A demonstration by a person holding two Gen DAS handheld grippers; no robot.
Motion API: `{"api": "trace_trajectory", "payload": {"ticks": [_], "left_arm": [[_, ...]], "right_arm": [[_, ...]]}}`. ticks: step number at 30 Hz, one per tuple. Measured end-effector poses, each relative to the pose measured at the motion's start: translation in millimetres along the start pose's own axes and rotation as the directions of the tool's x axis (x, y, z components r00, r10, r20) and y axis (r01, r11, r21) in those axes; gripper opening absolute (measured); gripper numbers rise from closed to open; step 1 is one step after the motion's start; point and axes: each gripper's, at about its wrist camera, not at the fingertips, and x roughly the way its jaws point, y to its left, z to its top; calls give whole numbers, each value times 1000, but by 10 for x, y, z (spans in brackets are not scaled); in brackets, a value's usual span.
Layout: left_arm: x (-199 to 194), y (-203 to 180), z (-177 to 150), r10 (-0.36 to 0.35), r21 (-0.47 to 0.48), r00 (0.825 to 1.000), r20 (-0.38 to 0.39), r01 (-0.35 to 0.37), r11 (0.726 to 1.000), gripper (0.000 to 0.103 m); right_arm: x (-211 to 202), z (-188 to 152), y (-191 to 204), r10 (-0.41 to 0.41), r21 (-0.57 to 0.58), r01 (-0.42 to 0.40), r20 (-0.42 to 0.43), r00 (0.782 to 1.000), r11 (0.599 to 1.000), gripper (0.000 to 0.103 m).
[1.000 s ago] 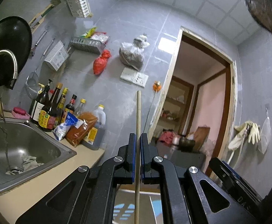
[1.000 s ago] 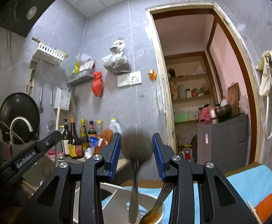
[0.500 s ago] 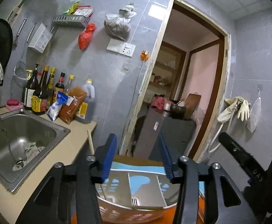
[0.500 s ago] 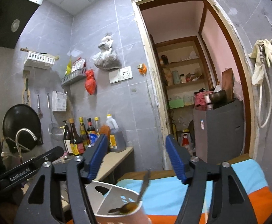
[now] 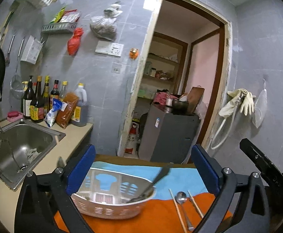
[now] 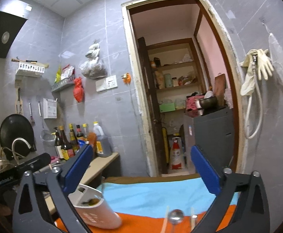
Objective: Organize utensils
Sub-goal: 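Move both tools back down to the utensils left on the cloth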
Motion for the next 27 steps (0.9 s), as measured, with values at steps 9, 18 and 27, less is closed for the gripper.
{"api": "trace_trajectory", "payload": {"ticks": [9, 18, 27], "left_arm": [[86, -585, -251, -47, 84, 997, -58, 52, 995, 97], [400, -943, -767, -108, 82, 976, -191, 126, 989, 97], [947, -989, -1232, -46, 62, 926, -373, 75, 995, 97]], "right_arm": [[-256, -123, -531, -65, -40, 62, -87, 994, 997, 103], [-327, -506, -1015, -139, -65, 128, -222, 965, 990, 103], [-203, -879, -1283, -157, -64, 144, -357, 921, 988, 103]]}}
